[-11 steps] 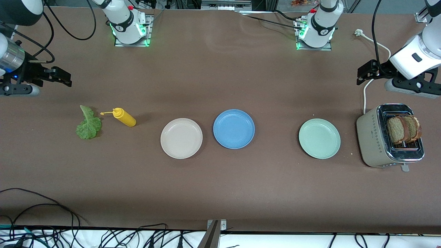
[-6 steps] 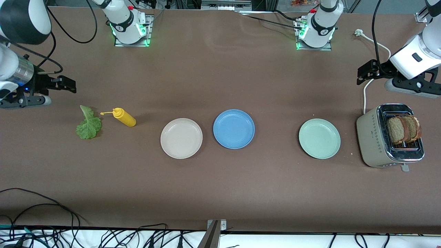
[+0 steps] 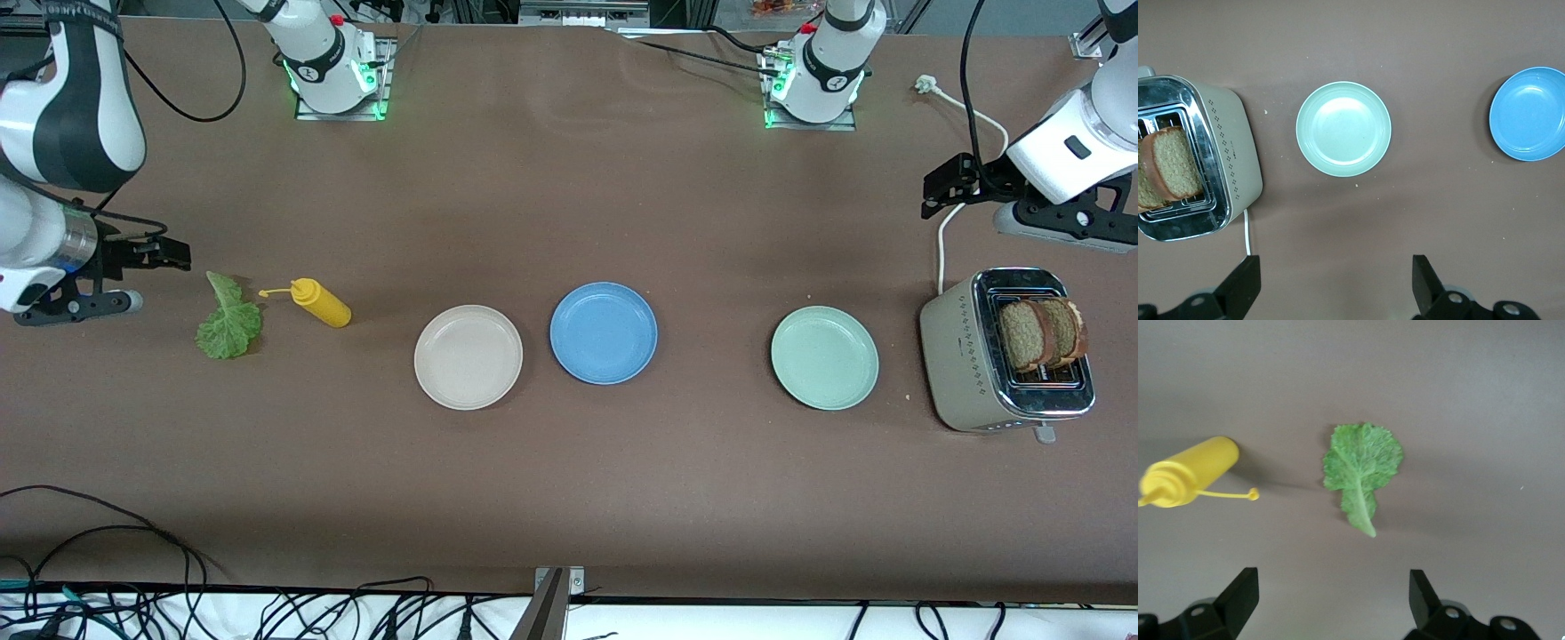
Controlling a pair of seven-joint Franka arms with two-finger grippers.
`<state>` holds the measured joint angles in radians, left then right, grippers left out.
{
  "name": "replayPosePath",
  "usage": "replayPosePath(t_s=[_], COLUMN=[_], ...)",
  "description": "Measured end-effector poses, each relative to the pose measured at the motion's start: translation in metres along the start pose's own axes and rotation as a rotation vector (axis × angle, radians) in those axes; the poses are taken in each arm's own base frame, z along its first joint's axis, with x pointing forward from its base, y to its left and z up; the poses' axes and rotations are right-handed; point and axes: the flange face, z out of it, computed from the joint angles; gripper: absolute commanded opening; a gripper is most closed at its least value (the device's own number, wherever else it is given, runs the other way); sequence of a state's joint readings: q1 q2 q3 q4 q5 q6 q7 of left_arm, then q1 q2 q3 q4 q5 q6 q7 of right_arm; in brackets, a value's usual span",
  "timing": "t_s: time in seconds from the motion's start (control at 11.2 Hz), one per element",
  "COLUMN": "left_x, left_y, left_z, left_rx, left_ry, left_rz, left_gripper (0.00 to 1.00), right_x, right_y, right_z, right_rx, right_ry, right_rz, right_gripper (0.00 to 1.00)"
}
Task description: Make sandwich in blue plate with both arms
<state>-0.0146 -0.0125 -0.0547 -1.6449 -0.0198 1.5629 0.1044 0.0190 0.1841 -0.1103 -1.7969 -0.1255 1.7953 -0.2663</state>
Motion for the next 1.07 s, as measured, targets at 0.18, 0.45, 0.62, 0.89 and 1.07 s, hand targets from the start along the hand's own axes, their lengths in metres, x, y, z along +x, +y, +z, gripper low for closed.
replayPosePath(t_s=[0.18, 0.45, 0.62, 0.89, 1.07], left_x=[0.0, 0.0, 0.0, 0.0, 0.0], left_y=[0.0, 0.0, 0.0, 0.0, 0.0], left_z=[0.0, 0.0, 0.0, 0.0, 0.0], left_rx=[0.0, 0.0, 0.0, 0.0, 0.0], left_ry=[0.0, 0.0, 0.0, 0.0, 0.0], left_rz=[0.0, 0.0, 0.0, 0.0, -0.001], left_gripper=[1.0, 1.0, 1.0, 1.0, 1.0], right_x=[0.006, 0.006, 0.005, 0.002, -0.007], right_y=[0.017, 0.029, 0.03, 0.026, 0.02], right_z=[0.025, 0.056, 0.056, 0.043, 0.014], right_rx=[-0.003, -0.004, -0.004, -0.005, -0.012], right_ry=[-0.006, -0.009, -0.009, 0.001, 0.038], right_rz=[-0.036, -0.057, -0.058, -0.06, -0.064], right_gripper=[1.0, 1.0, 1.0, 1.0, 1.0])
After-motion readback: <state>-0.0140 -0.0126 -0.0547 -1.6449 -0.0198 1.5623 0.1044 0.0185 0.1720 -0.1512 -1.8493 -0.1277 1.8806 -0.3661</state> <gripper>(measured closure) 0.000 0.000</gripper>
